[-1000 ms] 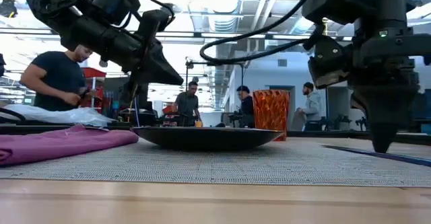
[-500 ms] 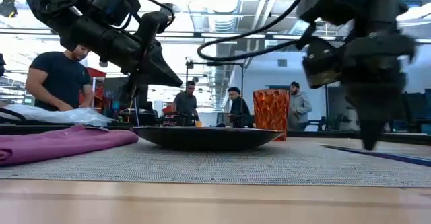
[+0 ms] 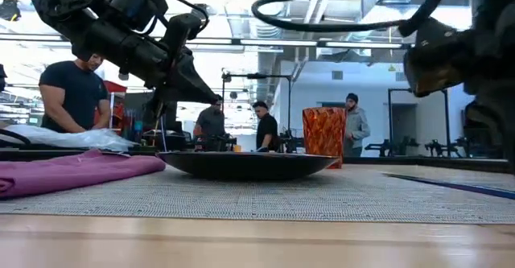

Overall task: Set table place
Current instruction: Adjust the blue knife on the table mat

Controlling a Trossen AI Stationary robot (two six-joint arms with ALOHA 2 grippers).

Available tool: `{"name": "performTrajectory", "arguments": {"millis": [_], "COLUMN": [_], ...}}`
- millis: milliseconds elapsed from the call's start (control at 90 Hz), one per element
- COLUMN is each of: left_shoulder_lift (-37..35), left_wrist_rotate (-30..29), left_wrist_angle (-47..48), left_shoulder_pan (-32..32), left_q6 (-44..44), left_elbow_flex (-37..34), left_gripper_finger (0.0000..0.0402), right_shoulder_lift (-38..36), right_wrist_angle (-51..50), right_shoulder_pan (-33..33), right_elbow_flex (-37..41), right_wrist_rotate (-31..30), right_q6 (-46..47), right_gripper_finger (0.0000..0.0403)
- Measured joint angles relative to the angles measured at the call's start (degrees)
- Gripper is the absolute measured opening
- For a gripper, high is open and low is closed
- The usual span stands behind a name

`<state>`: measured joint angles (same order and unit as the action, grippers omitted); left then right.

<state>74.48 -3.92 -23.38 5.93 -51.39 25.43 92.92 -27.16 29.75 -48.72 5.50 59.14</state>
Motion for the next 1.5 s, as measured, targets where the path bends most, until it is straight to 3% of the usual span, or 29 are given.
{"name": "performTrajectory", "arguments": {"millis": [444, 989, 1500], "left_shoulder_lift": [0.00, 0.00, 0.00], "left_wrist_rotate": [0.02, 0.02, 0.02], "left_wrist_angle": [-0.02, 0.00, 0.00], "left_shoulder_pan": [-0.02, -0.02, -0.02], "left_q6": [-0.18, 0.33, 0.22], "left_elbow_flex": [0.00, 0.00, 0.00], "left_gripper_finger": [0.0000, 0.0000, 0.0000], "right_shoulder_lift": [0.09, 0.13, 0.15], "right_wrist_angle": [-0.02, 0.13, 2.53], "right_shoulder_pan": [5.23, 1.08, 0.47], "right_elbow_flex": [-0.64, -0.25, 1.33], "right_wrist_rotate": [-0.69, -1.29, -0.85], "right_q6": [5.06, -1.55, -1.16], "right_gripper_finger": [0.0000, 0.0000, 0.0000]}}
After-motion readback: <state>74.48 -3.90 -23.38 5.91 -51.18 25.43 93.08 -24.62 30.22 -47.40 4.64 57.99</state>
